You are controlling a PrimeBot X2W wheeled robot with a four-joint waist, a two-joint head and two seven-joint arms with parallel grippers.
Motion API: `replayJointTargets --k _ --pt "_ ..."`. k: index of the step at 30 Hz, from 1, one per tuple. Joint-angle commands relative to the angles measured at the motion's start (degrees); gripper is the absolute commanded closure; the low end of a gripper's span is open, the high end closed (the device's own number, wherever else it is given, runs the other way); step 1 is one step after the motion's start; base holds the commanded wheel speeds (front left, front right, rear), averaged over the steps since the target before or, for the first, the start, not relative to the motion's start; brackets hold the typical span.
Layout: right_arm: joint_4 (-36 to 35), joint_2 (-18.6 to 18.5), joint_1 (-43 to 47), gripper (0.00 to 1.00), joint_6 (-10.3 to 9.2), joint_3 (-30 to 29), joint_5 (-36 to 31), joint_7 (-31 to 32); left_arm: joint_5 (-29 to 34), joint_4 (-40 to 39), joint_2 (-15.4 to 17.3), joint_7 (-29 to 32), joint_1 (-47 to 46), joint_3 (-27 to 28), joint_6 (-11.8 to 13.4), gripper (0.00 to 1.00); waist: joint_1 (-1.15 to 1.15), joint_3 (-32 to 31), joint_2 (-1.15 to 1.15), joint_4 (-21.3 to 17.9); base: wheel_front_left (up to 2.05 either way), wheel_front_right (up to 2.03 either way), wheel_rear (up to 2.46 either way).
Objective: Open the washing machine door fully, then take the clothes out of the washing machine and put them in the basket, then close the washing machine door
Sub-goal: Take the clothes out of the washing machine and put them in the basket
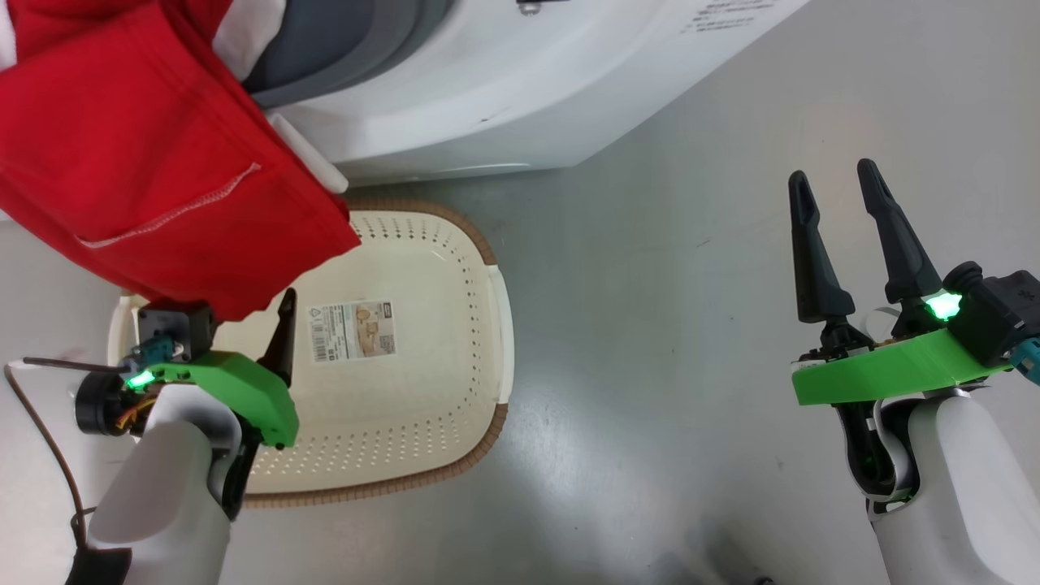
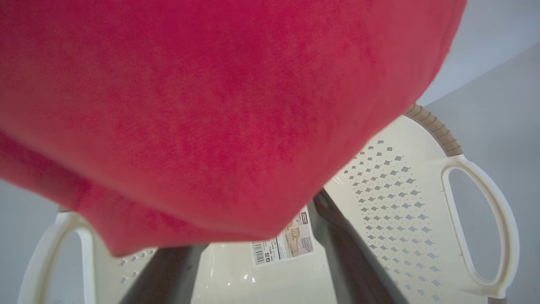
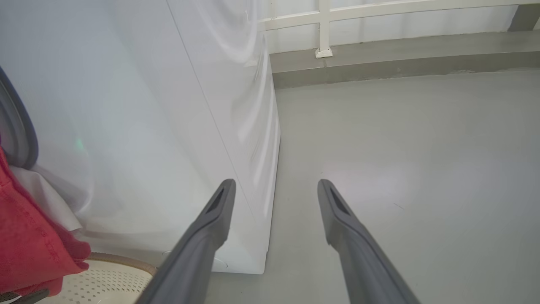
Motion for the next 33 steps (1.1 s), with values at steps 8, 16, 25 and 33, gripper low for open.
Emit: replayJointTargets --k 8,16,25,33 --pt "-0.6 -0.3 1.5 0.0 0.35 0.5 -0.9 -0.4 -2.0 -2.5 2.1 -0.3 1.7 1.2 -0.3 0.0 0.0 -2.6 0.0 0.8 0.0 0.0 0.0" --pt "-0.7 -0.3 2.1 0.0 0.35 0.0 -1.4 -0.4 -2.6 -7.9 1.9 -0.3 4.5 3.0 -0.3 0.0 0.0 -4.0 0.0 1.7 0.0 0.0 0.0" --pt "-0.6 -0.3 3.0 0.0 0.35 -0.4 -2.2 -0.4 -1.1 -18.6 1.4 -0.3 10.7 6.9 -0.3 0.0 0.0 -5.5 0.0 3.5 0.0 0.0 0.0" --pt "-0.3 -0.3 3.8 0.0 0.35 -0.3 -2.9 -0.4 0.3 -33.7 0.1 -0.3 18.1 11.4 -0.3 0.0 0.0 -7.1 0.0 4.7 0.0 0.0 0.0"
